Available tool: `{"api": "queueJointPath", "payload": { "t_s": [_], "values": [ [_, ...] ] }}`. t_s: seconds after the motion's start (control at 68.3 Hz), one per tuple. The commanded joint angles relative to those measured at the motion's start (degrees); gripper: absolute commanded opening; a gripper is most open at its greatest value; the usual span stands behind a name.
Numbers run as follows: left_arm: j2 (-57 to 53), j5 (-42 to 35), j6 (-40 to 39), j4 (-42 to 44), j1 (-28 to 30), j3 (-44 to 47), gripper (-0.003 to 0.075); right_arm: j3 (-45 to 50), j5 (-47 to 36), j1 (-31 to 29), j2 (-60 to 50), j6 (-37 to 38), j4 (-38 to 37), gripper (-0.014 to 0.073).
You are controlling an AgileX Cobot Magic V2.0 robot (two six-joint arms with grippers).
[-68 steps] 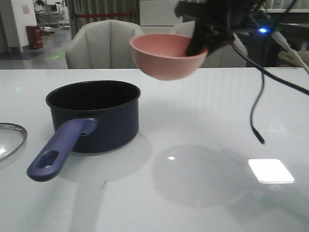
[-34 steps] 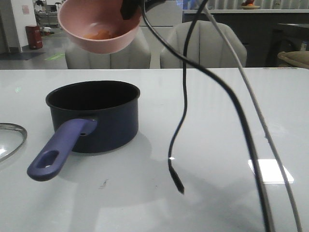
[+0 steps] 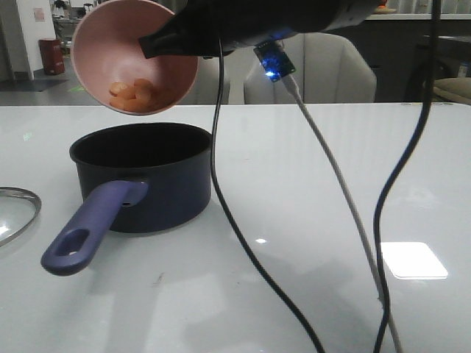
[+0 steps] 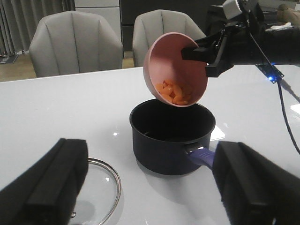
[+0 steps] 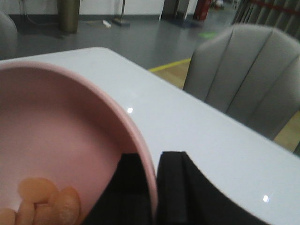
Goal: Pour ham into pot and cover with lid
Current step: 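Tilt the bowl to pour the ham slices into the pot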
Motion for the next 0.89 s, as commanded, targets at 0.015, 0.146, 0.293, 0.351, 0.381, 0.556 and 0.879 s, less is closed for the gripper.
{"api": "queueJointPath", "payload": {
  "t_s": [0.015,0.146,0.293,0.351,0.381,0.556,0.879],
  "values": [
    [0.68,-4.55,-0.1,-0.32,-0.42,-1.59,0.0572,0.6,-16.19,0.17,-3.58,-7.21,1.87,0.0133],
    [0.68,-4.55,-0.1,-0.32,-0.42,-1.59,0.0572,1.79,-24.7,1.2,-2.09,-19.34,4.06,0.0133],
    [0.68,-4.55,-0.1,-0.32,-0.42,-1.59,0.0572,1.79,-29.75,3.5,0.19,-33.76,4.69,0.0133],
    [0.68,-4.55,-0.1,-0.32,-0.42,-1.59,0.0572,1.7,-31.53,4.22,1.25,-38.99,4.91,0.0133],
    [0.68,-4.55,-0.1,-0.32,-0.42,-1.59,0.0572,1.59,-32.93,4.47,1.87,-41.85,5.04,0.0133],
    [0.68,-4.55,-0.1,-0.32,-0.42,-1.59,0.0572,1.59,-42.66,4.54,5.53,-52.09,5.88,0.0133],
    [0.68,-4.55,-0.1,-0.32,-0.42,-1.59,0.0572,1.59,-44.68,4.6,7.37,-45.95,9.73,0.0133]
  ]
}}
